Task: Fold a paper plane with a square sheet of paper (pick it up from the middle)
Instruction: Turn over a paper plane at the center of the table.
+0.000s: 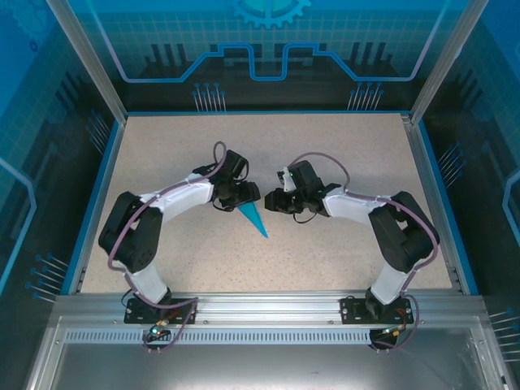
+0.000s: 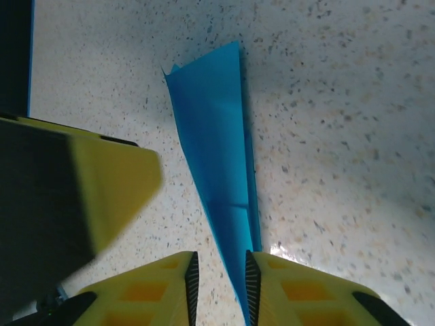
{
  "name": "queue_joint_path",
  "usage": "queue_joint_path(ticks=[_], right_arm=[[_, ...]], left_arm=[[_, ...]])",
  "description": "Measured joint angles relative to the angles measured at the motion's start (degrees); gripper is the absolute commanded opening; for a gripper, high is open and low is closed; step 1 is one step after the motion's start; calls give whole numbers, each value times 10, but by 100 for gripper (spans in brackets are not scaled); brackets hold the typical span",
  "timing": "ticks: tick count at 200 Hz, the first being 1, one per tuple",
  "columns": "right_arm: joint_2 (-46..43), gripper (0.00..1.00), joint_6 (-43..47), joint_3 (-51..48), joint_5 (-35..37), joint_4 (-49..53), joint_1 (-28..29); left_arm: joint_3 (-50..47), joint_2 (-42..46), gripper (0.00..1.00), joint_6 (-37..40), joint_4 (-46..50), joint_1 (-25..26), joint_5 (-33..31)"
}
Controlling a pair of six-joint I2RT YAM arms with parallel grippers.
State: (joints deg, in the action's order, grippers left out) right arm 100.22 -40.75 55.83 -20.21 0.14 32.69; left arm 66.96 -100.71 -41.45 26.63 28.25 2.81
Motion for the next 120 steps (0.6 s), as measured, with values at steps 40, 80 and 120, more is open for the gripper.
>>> queue_joint_path(ticks=[40,80,120], right_arm=[[35,35,28,19,-12,16,5],[61,40,53,40,-17,34,25],[65,40,70,50,-9,52,31]], left_arm=[[4,-14,49,-10,38,0,-31],[-10,-1,38,-21,46,-1,-48],[-48,31,42,-20,42,-10,-49]])
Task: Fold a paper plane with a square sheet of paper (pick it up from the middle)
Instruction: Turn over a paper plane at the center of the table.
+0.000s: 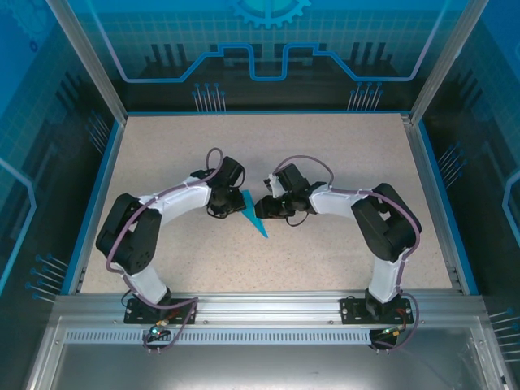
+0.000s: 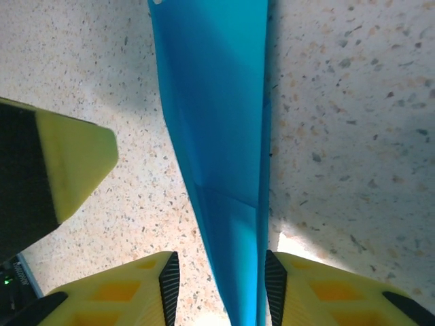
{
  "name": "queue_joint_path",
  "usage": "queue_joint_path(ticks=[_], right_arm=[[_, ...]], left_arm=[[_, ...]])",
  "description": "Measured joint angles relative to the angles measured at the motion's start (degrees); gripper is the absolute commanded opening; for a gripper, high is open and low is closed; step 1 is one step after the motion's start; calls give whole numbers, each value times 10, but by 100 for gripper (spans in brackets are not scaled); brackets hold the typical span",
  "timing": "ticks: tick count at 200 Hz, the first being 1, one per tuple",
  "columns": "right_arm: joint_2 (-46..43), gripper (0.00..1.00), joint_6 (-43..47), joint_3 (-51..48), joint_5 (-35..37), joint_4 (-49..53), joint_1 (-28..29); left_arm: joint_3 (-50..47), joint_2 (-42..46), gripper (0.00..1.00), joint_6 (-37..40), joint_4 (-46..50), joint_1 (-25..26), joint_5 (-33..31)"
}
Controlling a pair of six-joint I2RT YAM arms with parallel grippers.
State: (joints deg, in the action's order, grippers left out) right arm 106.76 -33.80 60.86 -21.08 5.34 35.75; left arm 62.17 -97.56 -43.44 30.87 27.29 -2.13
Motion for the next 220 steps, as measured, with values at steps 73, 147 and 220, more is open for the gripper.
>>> queue_joint_path(ticks=[73,147,220], right_arm=[[24,35,0,7,24,7,0],[26,39,-6,7,15,-7,0],[42,39,9,29,9,-2,13]], left_arm=[[-10,10,67,-15,-66,-33,35],[38,-58,48,-16,-77,-39,65],[-36,-21,31,-15,-88,-54,67]])
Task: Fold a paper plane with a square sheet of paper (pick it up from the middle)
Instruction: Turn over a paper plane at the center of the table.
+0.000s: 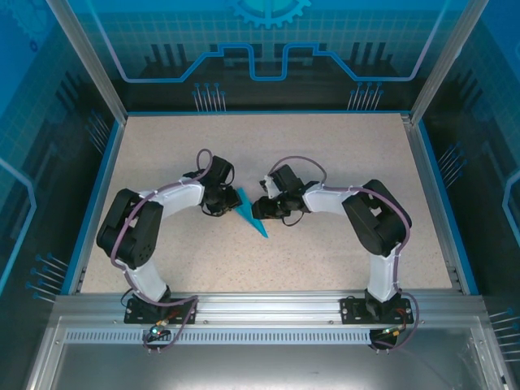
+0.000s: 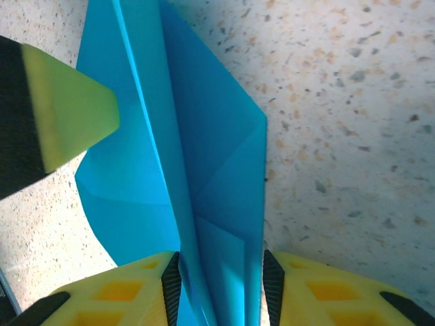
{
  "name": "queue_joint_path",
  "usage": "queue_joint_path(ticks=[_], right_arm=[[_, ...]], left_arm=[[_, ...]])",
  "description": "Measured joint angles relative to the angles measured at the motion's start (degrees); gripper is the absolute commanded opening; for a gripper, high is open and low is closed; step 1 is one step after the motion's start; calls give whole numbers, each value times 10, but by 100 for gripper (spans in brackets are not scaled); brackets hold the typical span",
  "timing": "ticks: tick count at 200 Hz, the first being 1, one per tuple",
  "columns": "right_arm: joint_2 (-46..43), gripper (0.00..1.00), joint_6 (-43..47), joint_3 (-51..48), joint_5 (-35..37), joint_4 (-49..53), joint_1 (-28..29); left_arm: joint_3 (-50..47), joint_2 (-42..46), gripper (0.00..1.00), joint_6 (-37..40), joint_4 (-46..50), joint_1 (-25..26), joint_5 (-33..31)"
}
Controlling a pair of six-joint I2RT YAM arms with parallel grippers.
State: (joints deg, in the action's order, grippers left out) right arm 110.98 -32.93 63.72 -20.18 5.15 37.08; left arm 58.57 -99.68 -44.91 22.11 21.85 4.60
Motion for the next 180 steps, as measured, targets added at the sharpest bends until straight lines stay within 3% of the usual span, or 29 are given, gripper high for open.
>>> queue_joint_path(ticks=[61,102,135,180], right_arm=[[23,33,29,45,15,40,26],[30,9,53,69,54,87,49],[14,3,56,77,130,127,68],[-76,4,2,67,289,188,76]], left_arm=[[-15,2,28,0,-6,0,3],[-29,21,28,0,-14,0,4],[-59,70,37,-2,-32,0,6],[-91,171,43,-7,-47,0,0]])
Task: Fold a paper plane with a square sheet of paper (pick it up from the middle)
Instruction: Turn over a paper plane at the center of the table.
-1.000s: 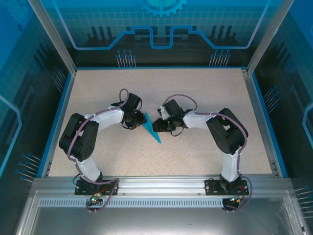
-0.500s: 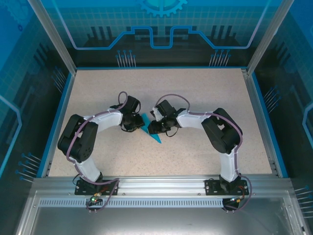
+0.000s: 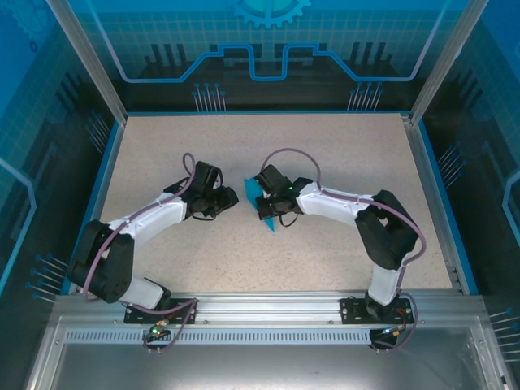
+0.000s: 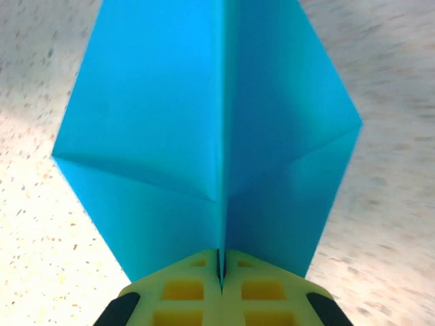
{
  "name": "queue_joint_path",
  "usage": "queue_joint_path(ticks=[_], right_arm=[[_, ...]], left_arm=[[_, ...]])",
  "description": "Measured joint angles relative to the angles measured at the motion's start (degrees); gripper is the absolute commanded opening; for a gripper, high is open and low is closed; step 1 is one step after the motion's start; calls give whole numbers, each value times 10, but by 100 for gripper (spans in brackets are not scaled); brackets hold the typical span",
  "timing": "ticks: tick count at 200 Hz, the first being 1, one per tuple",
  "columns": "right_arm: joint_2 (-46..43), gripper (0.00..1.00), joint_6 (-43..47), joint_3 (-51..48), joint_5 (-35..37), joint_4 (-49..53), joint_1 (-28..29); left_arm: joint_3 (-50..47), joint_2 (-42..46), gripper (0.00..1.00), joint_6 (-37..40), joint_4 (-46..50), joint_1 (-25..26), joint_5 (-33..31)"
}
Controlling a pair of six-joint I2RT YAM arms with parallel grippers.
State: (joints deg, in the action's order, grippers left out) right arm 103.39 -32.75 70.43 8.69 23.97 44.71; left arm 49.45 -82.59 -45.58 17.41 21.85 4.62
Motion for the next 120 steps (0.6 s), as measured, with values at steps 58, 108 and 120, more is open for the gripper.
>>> queue_joint_path(ticks=[58,108,120], right_arm=[[42,9,-92,6,69,51,0],[94,18,-123,33,72,69,0],[94,22,-125,36,72,72,0]], left_arm=[[-6,14,44,0,-2,0,-8],[-26,19,47,1,-1,-1,-14],[-30,23,47,1,0,-1,-18]])
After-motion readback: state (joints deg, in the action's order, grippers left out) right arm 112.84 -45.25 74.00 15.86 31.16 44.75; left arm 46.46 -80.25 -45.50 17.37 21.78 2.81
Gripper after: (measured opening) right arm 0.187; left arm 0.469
